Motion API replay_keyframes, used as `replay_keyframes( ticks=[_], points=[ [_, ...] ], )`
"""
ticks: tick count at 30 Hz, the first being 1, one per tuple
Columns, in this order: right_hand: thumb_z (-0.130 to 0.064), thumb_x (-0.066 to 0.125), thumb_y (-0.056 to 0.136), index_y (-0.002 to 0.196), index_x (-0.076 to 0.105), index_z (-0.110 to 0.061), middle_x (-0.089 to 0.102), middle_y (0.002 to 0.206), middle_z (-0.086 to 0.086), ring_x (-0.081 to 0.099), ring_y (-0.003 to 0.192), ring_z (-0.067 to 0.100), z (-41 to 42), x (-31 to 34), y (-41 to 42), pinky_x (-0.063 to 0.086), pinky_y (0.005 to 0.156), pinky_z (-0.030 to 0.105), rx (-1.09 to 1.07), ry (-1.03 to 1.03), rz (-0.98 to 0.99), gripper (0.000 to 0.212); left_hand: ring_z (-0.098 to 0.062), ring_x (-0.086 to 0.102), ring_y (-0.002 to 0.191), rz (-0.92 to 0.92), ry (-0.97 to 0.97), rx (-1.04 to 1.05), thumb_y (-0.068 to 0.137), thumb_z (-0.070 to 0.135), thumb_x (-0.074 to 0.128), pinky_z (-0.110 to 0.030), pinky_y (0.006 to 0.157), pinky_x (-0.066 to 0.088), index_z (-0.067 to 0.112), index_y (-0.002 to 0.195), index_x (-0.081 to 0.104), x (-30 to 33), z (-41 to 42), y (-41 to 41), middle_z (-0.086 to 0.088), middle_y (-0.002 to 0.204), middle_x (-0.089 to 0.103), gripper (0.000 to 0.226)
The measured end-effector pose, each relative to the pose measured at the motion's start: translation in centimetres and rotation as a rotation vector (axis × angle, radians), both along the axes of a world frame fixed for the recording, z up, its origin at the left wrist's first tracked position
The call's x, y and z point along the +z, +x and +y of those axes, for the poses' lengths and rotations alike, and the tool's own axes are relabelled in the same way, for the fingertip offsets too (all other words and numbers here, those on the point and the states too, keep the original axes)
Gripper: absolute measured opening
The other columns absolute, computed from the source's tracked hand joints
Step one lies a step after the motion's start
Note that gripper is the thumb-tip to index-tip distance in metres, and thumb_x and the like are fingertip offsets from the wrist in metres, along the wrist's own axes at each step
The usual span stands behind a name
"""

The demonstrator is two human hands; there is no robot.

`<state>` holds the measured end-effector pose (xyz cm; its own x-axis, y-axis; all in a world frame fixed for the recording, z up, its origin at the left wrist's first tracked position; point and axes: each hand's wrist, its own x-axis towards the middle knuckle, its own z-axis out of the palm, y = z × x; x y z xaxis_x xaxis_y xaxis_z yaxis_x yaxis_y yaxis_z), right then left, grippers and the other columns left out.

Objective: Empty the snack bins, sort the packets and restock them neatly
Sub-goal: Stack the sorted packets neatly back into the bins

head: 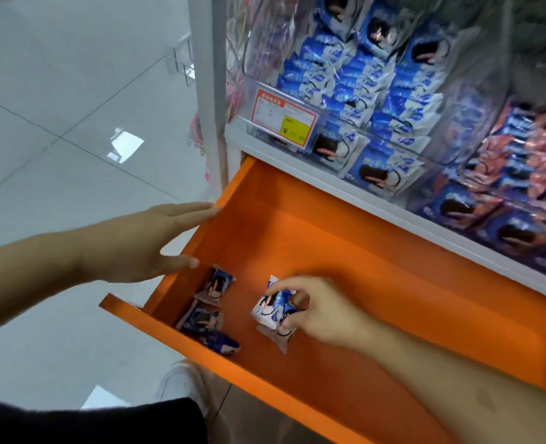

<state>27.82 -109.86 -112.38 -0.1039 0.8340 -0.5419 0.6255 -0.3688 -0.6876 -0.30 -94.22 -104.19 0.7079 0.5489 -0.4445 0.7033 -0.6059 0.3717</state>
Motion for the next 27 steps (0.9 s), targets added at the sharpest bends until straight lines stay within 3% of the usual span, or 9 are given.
replay_keyframes(
  ticks=[3, 5, 9, 11, 15, 19, 22, 24, 27],
  points=[
    [-0.006, 0.09, 0.077, 0.113, 0.072, -0.055, 0.068, 0.107, -0.009, 0.065, 0.085, 0.01, 0.3, 7.8, 1.4, 0.062, 0.075, 0.031, -0.054, 0.097, 0.024, 0.063, -0.001, 0.04, 0.141, 0.011, 0.081, 0.031, 0.098, 0.053, 0.057, -0.029, 0.121, 0.033, 0.048, 0.147, 0.044, 6.1, 0.3, 3.3, 0.024, 0.157, 0.038, 0.051],
    [-0.006, 0.091, 0.077, 0.113, 0.072, -0.052, 0.068, 0.109, -0.017, 0.065, 0.093, 0.01, 0.1, 13.5, 2.1, 0.062, 0.08, 0.032, -0.063, 0.189, 0.051, 0.061, 0.007, 0.058, 0.119, -0.172, -0.078, 0.141, 0.093, 0.059, 0.061, -0.031, 0.114, 0.045, 0.047, 0.133, 0.056, 10.4, -0.6, 6.0, 0.029, 0.134, 0.06, 0.042],
    [-0.009, 0.092, 0.077, 0.116, 0.071, -0.051, 0.062, 0.115, -0.036, 0.063, 0.098, 0.01, -2.1, 22.7, 3.2, 0.059, 0.084, 0.031, -0.137, 0.35, 0.094, 0.061, -0.009, 0.075, 0.093, -0.395, -0.495, 0.234, 0.091, 0.044, 0.074, -0.034, 0.089, 0.062, 0.024, 0.124, 0.067, 16.3, -5.7, 10.8, 0.009, 0.109, 0.077, 0.038],
    [-0.008, 0.092, 0.075, 0.123, 0.065, -0.053, 0.06, 0.12, -0.027, 0.062, 0.098, 0.01, -3.8, 24.7, 3.9, 0.06, 0.084, 0.034, -0.218, 0.402, 0.091, 0.071, -0.014, 0.076, 0.091, -0.511, -0.574, 0.293, 0.092, 0.026, 0.078, -0.036, 0.083, 0.064, 0.016, 0.116, 0.072, 17.7, -8.2, 12.3, 0.003, 0.097, 0.078, 0.027],
    [-0.017, 0.096, 0.072, 0.136, 0.053, -0.055, 0.06, 0.116, -0.013, 0.064, 0.092, 0.006, -7.0, 26.4, 5.4, 0.058, 0.083, 0.031, -0.388, 0.42, 0.087, 0.086, -0.028, 0.077, 0.096, -0.729, -0.688, 0.52, 0.079, 0.012, 0.089, -0.04, 0.075, 0.064, 0.012, 0.124, 0.068, 19.1, -11.1, 13.6, -0.014, 0.112, 0.075, 0.05],
    [-0.013, 0.093, 0.076, 0.118, 0.074, -0.037, 0.063, 0.084, -0.022, 0.059, 0.075, -0.006, -9.8, 27.9, 6.3, 0.045, 0.071, 0.013, -0.406, 0.447, 0.041, 0.052, -0.027, 0.077, 0.095, -0.903, -0.738, 0.642, 0.077, 0.007, 0.087, -0.041, 0.077, 0.064, 0.022, 0.111, 0.076, 18.8, -13.6, 14.1, -0.01, 0.106, 0.078, 0.038],
    [-0.003, 0.092, 0.074, 0.098, 0.079, -0.028, 0.071, 0.078, -0.014, 0.065, 0.072, 0.002, -10.8, 28.6, 7.2, 0.053, 0.071, 0.024, -0.453, 0.538, 0.054, 0.037, -0.022, 0.076, 0.096, -0.913, -0.637, 0.674, 0.075, 0.01, 0.089, -0.043, 0.085, 0.063, 0.022, 0.099, 0.078, 18.6, -14.4, 14.7, -0.004, 0.099, 0.079, 0.029],
    [0.001, 0.09, 0.074, 0.091, 0.076, -0.024, 0.075, 0.088, -0.003, 0.071, 0.084, 0.017, -11.2, 29.0, 7.9, 0.058, 0.08, 0.038, -0.488, 0.593, 0.114, 0.033, -0.02, 0.073, 0.096, -0.881, -0.567, 0.669, 0.068, 0.022, 0.097, -0.04, 0.083, 0.064, 0.014, 0.114, 0.069, 19.0, -14.7, 15.2, -0.004, 0.102, 0.075, 0.055],
    [-0.009, 0.092, 0.077, 0.092, 0.071, -0.022, 0.071, 0.094, 0.003, 0.069, 0.084, 0.019, -11.6, 29.1, 8.8, 0.057, 0.077, 0.037, -0.548, 0.611, 0.266, 0.028, -0.036, 0.069, 0.091, -0.874, -0.522, 0.659, 0.059, 0.039, 0.097, -0.043, 0.083, 0.062, 0.009, 0.129, 0.061, 18.9, -14.7, 16.2, -0.022, 0.1, 0.066, 0.085]
  ],
)
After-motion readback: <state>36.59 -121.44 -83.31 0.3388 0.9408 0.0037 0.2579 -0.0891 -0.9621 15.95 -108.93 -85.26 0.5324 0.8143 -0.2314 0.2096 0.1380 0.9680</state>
